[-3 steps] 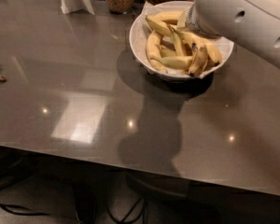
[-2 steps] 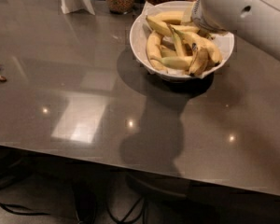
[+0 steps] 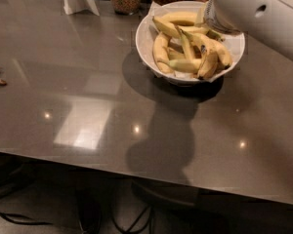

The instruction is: Pick banana from white bowl

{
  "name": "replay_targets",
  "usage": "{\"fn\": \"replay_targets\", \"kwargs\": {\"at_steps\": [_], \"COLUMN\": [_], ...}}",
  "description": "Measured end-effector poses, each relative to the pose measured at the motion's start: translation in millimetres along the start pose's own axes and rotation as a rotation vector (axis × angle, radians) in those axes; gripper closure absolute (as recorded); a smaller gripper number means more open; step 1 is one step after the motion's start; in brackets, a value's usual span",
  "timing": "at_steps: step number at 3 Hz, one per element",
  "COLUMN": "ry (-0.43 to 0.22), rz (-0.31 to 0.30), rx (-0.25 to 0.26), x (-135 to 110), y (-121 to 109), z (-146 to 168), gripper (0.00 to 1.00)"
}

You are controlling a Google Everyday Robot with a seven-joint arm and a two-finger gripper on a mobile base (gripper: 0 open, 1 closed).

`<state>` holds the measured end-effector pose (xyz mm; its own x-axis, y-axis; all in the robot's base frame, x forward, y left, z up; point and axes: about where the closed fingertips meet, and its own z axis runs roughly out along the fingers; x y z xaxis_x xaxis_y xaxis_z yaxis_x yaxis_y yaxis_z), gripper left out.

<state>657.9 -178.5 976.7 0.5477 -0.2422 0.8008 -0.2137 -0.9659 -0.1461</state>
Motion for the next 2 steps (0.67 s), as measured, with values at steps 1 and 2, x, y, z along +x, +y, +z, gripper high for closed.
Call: {"fn": "replay_targets", "kwargs": {"at_steps": [1, 2], "ry": [-0.033, -0.065], "rz": [0.005, 0.016], "rx": [-0.004, -0.002], "x": [-13, -26], "y": [2, 3], "z": [3, 5], "gripper": [0.45, 0.44]}}
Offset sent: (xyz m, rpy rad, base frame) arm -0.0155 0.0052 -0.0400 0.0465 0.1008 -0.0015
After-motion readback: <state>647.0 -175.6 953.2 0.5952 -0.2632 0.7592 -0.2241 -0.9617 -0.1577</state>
